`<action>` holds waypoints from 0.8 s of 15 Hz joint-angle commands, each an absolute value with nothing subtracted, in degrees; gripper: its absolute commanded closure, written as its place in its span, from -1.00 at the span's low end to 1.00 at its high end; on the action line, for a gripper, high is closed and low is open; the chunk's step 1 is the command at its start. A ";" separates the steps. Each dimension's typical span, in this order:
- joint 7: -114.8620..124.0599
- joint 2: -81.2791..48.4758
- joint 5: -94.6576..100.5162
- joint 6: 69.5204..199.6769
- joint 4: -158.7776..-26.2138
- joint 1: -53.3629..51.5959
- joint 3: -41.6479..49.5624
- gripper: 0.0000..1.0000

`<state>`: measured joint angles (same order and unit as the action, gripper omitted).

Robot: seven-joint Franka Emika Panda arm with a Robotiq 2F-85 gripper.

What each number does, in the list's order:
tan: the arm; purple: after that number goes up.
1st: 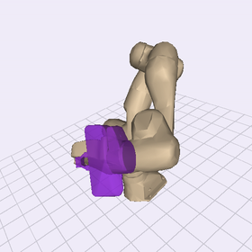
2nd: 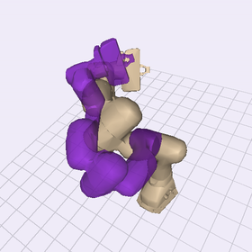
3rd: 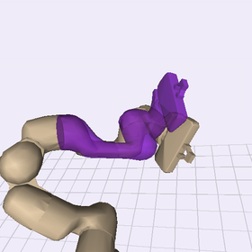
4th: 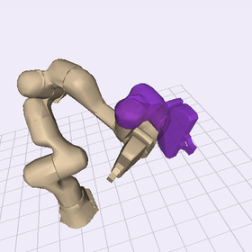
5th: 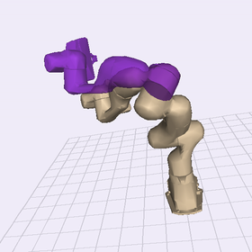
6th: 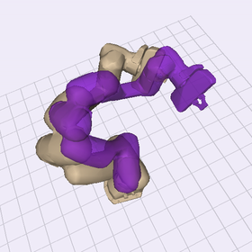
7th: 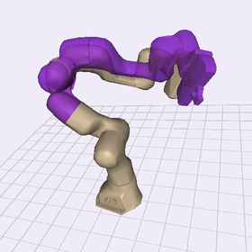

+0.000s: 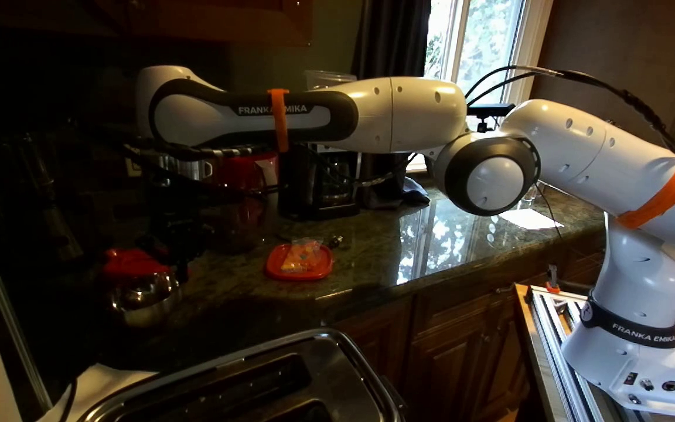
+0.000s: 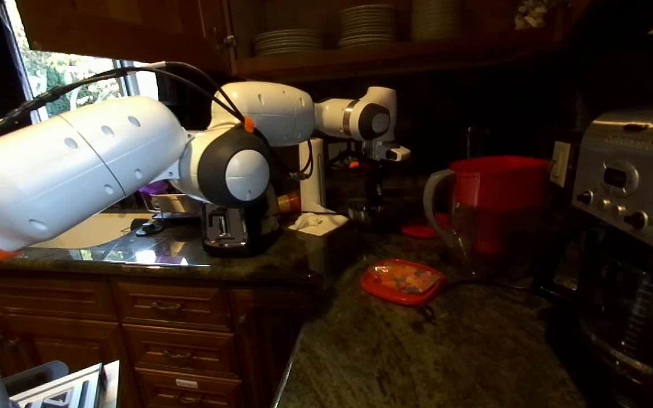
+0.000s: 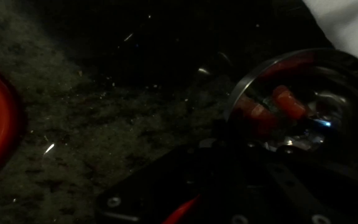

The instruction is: Move the silver bowl from the bottom shelf to the counter top

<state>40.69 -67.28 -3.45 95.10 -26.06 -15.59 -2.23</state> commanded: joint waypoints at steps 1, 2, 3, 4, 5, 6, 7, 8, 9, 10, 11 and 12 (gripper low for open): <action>39.67 -68.29 -3.96 95.88 -25.21 -15.57 -2.57 0.99; 39.63 -68.33 -3.92 95.87 -25.21 -15.60 -2.54 0.99; 39.64 -68.38 -3.90 95.81 -25.25 -15.59 -2.50 0.99; 39.67 -68.44 -3.92 95.80 -25.26 -15.57 -2.50 0.99; 39.69 -68.50 -3.96 95.78 -25.27 -15.55 -2.54 0.99; 39.77 -68.56 -4.05 95.71 -25.29 -15.50 -2.58 0.99; 39.83 -68.64 -4.03 95.71 -25.29 -15.50 -2.56 0.99; 39.83 -68.74 -4.06 95.69 -25.30 -15.48 -2.58 0.99; 39.83 -68.83 -4.11 95.69 -25.29 -15.46 -2.62 0.99; 39.87 -68.90 -4.14 95.68 -25.28 -15.45 -2.64 0.99; 39.93 -68.93 -4.18 95.59 -25.29 -15.43 -2.67 0.99; 39.97 -68.93 -4.16 95.44 -25.32 -15.45 -2.65 0.45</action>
<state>40.41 -68.16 -3.45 95.10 -26.06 -15.60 -2.23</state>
